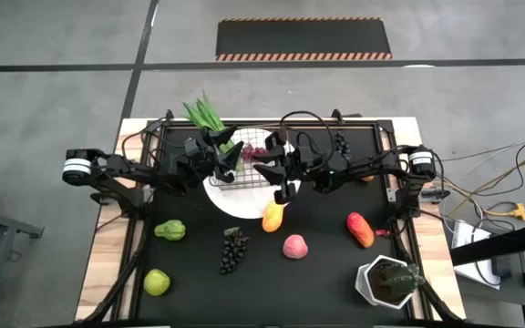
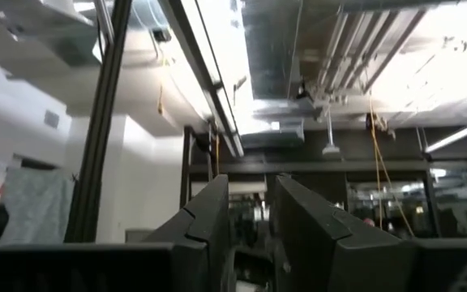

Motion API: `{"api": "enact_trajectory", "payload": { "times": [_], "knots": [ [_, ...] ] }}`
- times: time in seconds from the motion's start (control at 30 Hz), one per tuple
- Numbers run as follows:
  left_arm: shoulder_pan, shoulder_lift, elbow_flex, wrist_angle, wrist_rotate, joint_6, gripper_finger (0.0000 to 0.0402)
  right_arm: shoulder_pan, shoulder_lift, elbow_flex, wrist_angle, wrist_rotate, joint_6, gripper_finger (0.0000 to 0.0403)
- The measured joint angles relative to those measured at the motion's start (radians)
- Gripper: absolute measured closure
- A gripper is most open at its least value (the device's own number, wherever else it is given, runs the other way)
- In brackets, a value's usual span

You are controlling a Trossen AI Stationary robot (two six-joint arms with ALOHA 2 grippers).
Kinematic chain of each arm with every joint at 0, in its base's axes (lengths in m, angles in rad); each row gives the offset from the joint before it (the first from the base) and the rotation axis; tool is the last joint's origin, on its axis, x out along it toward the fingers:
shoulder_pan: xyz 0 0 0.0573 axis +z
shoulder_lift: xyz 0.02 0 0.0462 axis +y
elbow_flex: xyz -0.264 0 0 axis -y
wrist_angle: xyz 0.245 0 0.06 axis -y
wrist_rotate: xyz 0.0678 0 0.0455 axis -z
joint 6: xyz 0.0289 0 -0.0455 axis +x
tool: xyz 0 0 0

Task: Build produce basket
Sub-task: Put the pink peach into the gold wire basket

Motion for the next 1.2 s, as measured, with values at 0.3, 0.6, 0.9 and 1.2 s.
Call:
{"api": "enact_trajectory", "payload": {
  "times": [0.3,0.6,0.9,1.2],
  "knots": [
    [0.0,0.005,0.023,0.001,-0.024,0.0,0.0127,0.028,0.003,0.033,-0.032,0.0,-0.04,0.0306],
    [-0.002,0.025,0.033,0.007,-0.115,-0.071,0.0127,0.024,0.002,0.129,-0.228,0.09,-0.064,0.0308],
    [-0.002,0.037,0.032,0.007,-0.149,-0.071,0.0127,0.021,0.002,0.138,-0.234,0.113,-0.019,0.0319],
    [-0.002,0.035,0.036,0.008,-0.149,-0.097,0.0127,0.016,0.002,0.14,-0.278,0.13,0.01,0.0309]
  ]
}}
